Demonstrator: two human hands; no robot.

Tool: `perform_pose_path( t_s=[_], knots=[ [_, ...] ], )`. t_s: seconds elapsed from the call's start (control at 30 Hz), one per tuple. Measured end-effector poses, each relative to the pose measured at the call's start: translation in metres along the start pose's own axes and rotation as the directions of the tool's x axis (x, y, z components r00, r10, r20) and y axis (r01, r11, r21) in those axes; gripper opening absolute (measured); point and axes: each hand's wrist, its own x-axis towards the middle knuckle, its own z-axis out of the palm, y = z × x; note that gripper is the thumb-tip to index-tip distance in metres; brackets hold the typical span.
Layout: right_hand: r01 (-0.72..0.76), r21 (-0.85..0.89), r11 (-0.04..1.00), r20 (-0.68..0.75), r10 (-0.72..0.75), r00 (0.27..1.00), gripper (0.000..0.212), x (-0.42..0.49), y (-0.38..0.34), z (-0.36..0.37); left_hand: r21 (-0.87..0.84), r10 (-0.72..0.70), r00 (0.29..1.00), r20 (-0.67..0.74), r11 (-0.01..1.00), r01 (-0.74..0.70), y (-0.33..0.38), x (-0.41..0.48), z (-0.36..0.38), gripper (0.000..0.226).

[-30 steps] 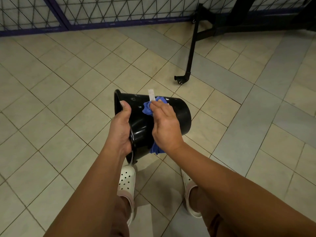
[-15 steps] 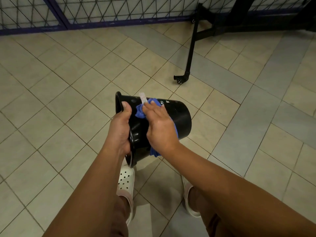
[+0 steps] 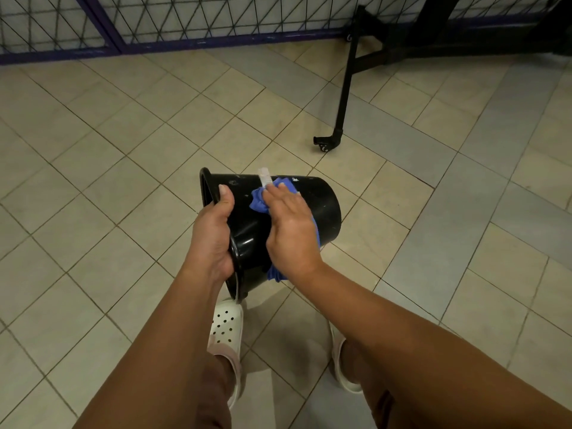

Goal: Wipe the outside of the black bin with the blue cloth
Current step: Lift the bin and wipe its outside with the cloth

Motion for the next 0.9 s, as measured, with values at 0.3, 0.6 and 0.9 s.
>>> perform_pose_path(
  t_s=[0.3,0.6,0.9],
  knots=[
    [-0.137,0.011,0.991,0.088,0.135,0.987,0.041,0.022,0.034,-0.009,0.083,0.06,0.998,0.013,0.995,-0.061,-0.002,-0.005,0.005,0.039],
    [-0.054,0.019,0.998,0.058,0.053,0.997,0.043,0.006,0.011,-0.003,0.08,0.006,1.0,0.03,0.997,-0.009,0.0,-0.006,0.006,0.026],
    [-0.295,-0.019,0.955,0.027,0.296,0.955,0.038,0.013,0.035,-0.008,0.14,0.052,0.999,-0.015,0.989,-0.05,0.003,-0.009,0.0,0.026]
  ],
)
